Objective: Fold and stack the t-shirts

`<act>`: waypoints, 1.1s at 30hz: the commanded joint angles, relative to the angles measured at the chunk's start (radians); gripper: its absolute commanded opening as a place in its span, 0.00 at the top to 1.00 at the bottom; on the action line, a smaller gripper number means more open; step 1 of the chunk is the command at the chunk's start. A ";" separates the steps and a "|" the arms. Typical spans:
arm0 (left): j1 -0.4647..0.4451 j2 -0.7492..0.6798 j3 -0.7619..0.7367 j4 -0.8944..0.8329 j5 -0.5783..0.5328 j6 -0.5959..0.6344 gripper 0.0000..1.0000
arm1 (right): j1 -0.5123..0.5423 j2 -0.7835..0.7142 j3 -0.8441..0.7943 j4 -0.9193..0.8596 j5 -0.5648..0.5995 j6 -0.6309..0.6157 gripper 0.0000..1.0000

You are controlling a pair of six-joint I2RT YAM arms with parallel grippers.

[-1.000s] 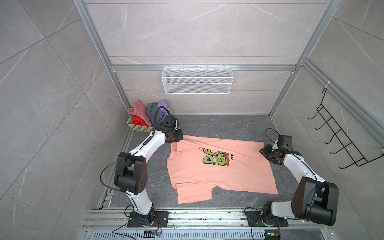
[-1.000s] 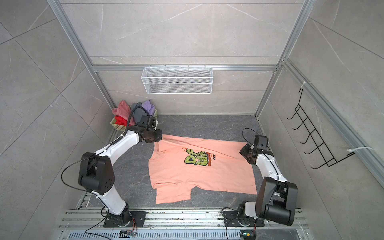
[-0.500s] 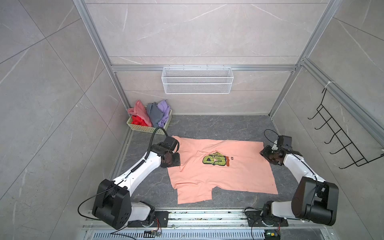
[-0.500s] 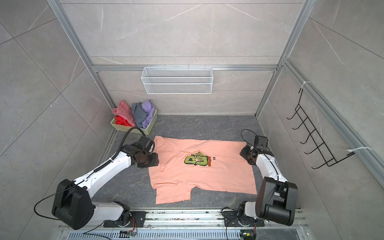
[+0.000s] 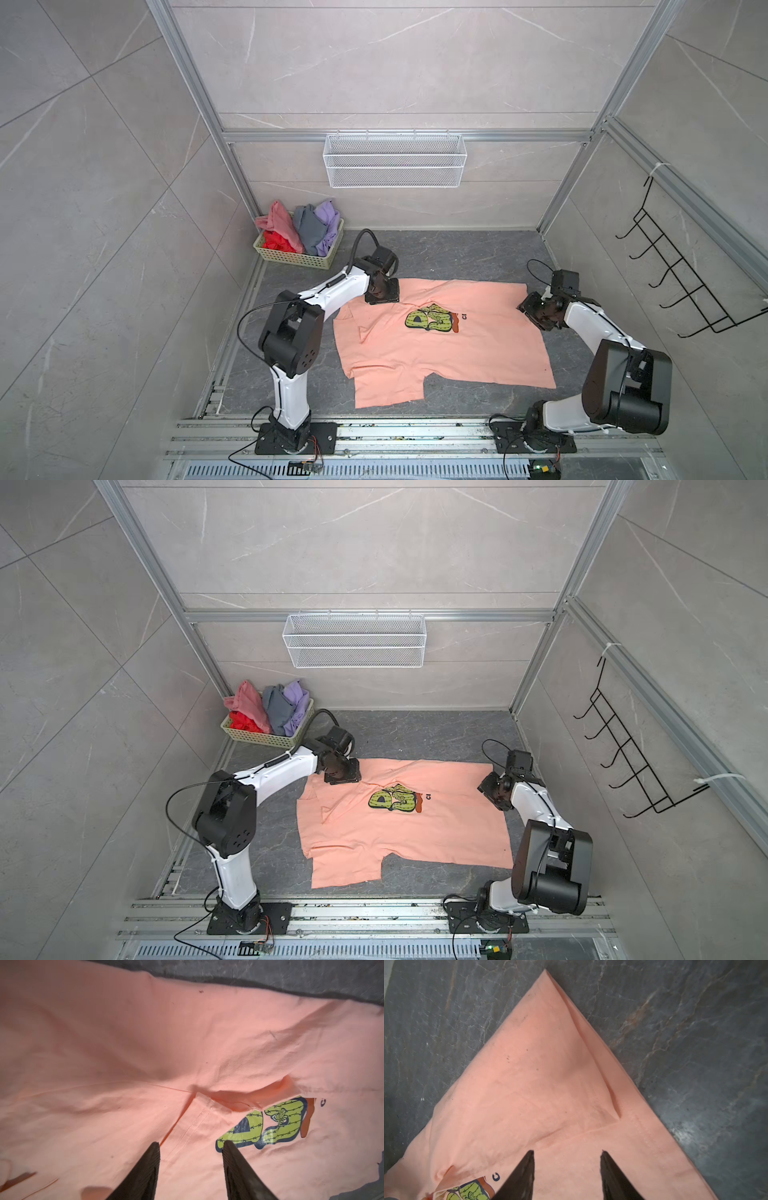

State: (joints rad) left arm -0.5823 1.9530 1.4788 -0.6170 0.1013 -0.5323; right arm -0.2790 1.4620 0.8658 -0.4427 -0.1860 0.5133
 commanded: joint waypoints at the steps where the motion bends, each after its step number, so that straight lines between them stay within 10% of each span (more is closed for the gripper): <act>1: -0.010 0.057 0.073 0.008 0.040 -0.035 0.48 | -0.012 0.033 0.019 -0.062 0.031 0.036 0.46; 12: -0.020 0.148 0.118 0.012 0.026 -0.065 0.49 | -0.048 0.095 -0.013 -0.010 -0.008 0.119 0.43; 22: -0.032 0.166 0.121 0.056 0.103 -0.013 0.75 | -0.050 0.193 -0.014 0.102 -0.032 0.182 0.47; 33: -0.034 0.107 0.111 0.014 0.092 0.002 0.96 | -0.052 0.191 0.039 0.072 0.009 0.152 0.95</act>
State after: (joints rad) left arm -0.6128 2.1288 1.5742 -0.5747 0.1894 -0.5529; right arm -0.3279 1.6520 0.8669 -0.3420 -0.2008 0.6796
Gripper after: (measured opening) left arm 0.068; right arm 0.067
